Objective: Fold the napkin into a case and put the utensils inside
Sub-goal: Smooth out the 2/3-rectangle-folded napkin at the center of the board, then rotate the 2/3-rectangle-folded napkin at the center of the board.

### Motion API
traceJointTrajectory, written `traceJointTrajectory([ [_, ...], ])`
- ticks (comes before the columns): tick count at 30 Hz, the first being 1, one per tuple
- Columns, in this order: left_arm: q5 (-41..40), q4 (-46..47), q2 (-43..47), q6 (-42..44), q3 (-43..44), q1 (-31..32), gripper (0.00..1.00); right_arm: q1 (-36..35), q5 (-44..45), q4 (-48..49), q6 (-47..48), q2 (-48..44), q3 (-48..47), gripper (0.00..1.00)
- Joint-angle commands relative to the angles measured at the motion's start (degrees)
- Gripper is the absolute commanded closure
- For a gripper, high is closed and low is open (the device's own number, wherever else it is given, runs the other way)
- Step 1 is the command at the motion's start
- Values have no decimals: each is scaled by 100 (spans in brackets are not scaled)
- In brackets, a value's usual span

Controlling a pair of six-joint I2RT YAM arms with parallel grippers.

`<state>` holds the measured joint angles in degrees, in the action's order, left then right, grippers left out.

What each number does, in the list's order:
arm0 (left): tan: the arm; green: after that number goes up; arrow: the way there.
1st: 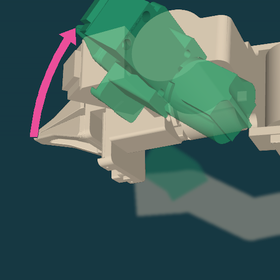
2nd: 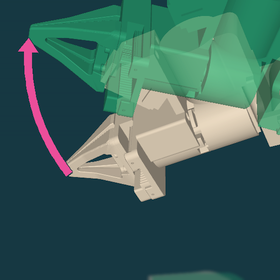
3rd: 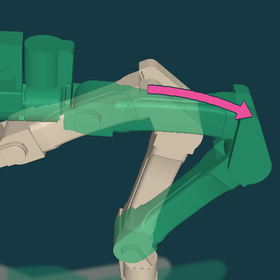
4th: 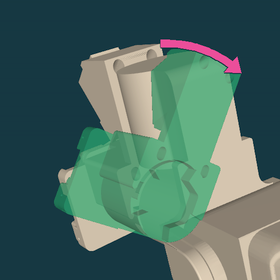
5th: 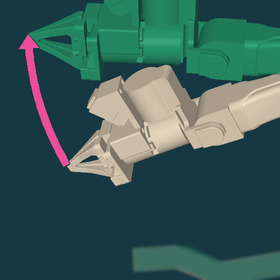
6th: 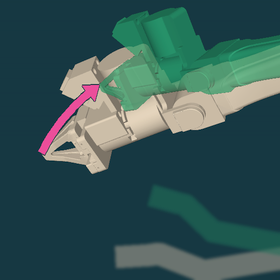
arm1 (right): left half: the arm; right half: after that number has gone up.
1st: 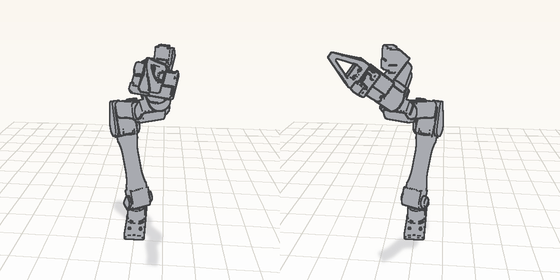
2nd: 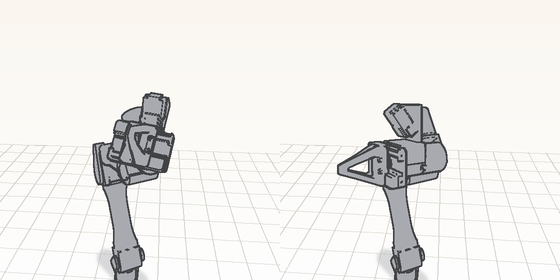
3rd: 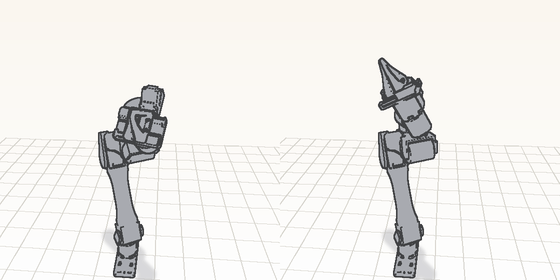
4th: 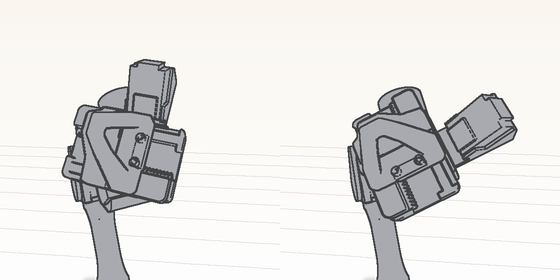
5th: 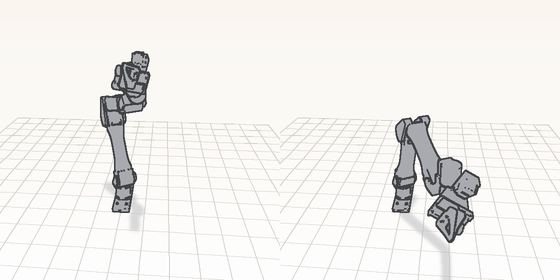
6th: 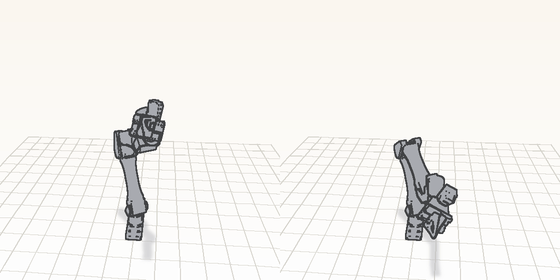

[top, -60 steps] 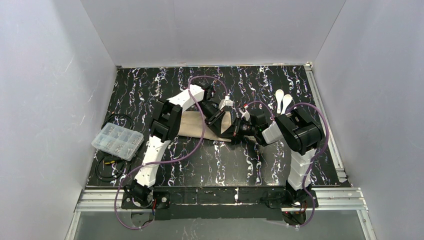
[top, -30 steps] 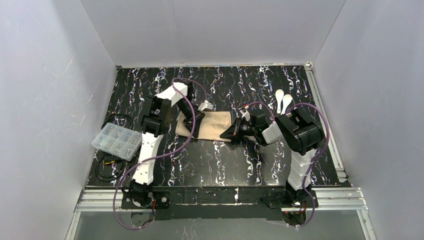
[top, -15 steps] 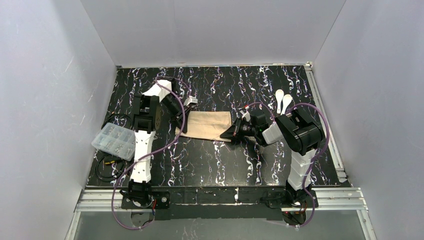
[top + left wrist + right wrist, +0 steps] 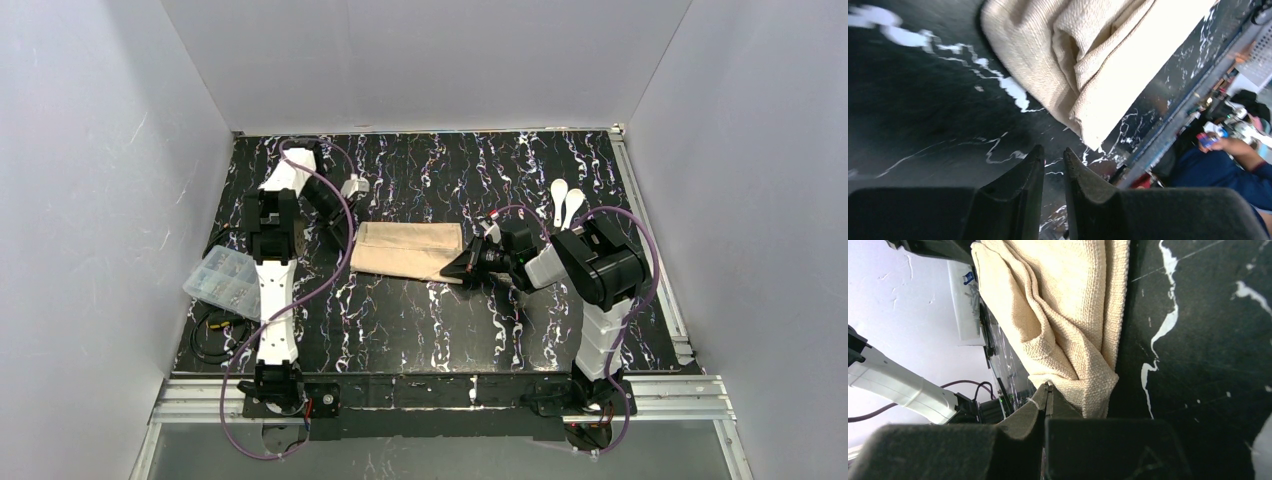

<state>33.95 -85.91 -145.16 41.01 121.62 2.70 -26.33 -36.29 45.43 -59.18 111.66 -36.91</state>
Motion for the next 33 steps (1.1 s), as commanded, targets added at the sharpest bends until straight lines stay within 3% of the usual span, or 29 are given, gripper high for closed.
traceJointTrajectory([
  [1, 77, -735, 494, 32, 678, -35, 80, 20, 505, -977, 262, -39, 205, 96],
  [4, 282, -848, 688, -56, 817, 3, 79, 22, 543, -1270, 314, -345, 38, 92],
  [6, 507, -889, 894, -62, 595, 69, 78, 10, 562, -1465, 323, -633, -132, 83],
  [14, 764, -331, 1774, 57, -1370, 557, 78, -5, 757, -3266, 844, -1683, -1429, 54],
  [20, 599, 190, 2192, 173, -2529, 881, 79, -10, 1480, -4993, 2229, -688, -3397, 48],
  [26, 72, 1120, 2505, -116, -3415, 1006, 80, -27, 2035, -5801, 3219, 643, -5098, 45],
  [29, -288, 1520, 2443, -372, -3466, 1063, 80, -30, 2121, -5845, 3364, 1009, -5311, 46],
  [33, -731, 1912, 2259, -643, -3286, 1114, 80, -34, 2169, -5694, 3405, 1013, -4927, 49],
])
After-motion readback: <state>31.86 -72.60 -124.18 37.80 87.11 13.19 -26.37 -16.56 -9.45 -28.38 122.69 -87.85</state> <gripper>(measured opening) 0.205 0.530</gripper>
